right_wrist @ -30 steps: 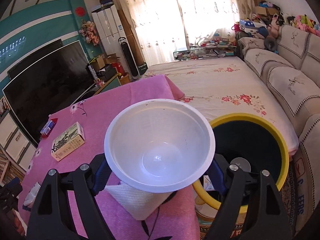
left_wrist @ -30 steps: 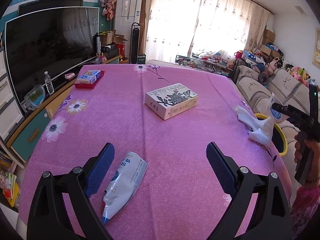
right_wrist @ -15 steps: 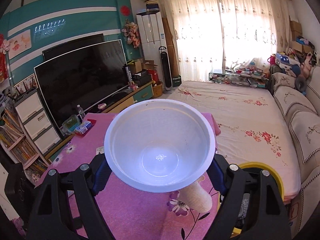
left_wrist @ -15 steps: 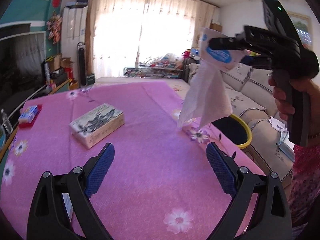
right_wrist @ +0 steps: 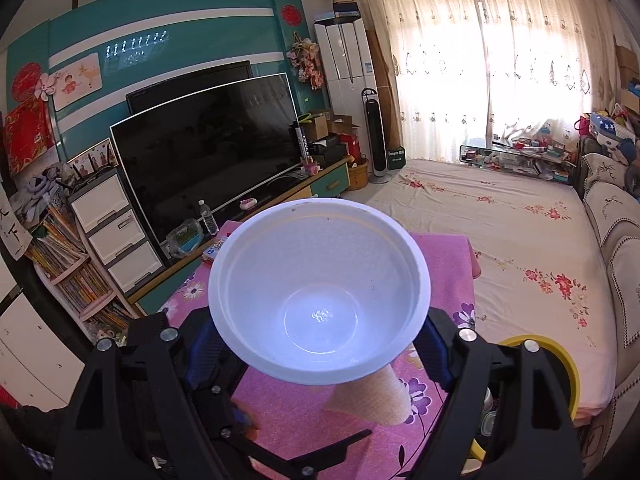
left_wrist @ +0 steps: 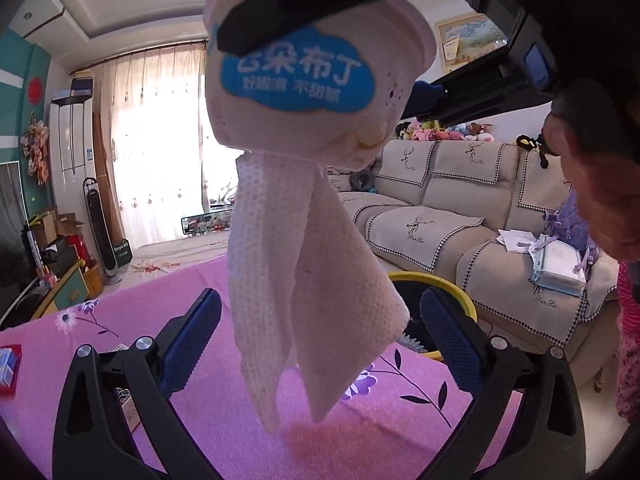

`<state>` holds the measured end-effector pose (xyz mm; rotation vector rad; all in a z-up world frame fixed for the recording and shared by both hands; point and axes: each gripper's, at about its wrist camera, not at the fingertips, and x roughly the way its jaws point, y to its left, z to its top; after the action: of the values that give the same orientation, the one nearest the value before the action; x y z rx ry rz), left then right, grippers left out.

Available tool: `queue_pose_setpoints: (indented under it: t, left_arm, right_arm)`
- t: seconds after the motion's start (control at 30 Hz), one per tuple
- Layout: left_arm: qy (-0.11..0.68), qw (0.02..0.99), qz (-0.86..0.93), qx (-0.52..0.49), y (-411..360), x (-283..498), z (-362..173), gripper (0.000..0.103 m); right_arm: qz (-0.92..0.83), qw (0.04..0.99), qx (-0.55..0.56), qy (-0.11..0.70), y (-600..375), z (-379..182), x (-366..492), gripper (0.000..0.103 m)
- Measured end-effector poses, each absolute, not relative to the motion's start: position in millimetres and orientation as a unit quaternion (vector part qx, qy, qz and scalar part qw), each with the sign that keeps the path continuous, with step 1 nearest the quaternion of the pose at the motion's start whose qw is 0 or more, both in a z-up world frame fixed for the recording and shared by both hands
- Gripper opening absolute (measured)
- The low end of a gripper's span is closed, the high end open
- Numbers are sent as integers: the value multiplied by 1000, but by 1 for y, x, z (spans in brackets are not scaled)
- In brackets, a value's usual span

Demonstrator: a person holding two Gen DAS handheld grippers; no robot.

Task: Collect trash
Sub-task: 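Hold the pudding cup up with the right tool while the left tool grasps the hanging white cloth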

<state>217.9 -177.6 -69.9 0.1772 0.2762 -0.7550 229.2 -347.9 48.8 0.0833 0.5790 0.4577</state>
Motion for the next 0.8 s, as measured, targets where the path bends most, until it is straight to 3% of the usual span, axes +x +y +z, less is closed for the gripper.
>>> queue_pose_setpoints:
  t: [0.17,0.23,0.3,0.37,0.53,0.8]
  left_arm:
    - [125,917,-369,81,-189,225,-72,97]
    - [113,919,-369,77,-191,223,-72,77]
    - [118,917,-375,72,-191,226,-72,27]
    - [132,910,-388,62,-187,231,-74,5]
    - [119,921,-360,95,-190,218,-78,4]
    - [169,930,-309,105,-177,226,-90,4]
  right_arm:
    - [239,929,42,280,-345,54,224,77]
    - [243,928,46,280,-345,55,223,77]
    - [250,925,53,281,-345,55,222,77]
    - [252,925,55,279,-345,56,221,77]
    - [248,927,53,275,-350,60,217,77]
    - [226,938,63,254,-371,69,211,77]
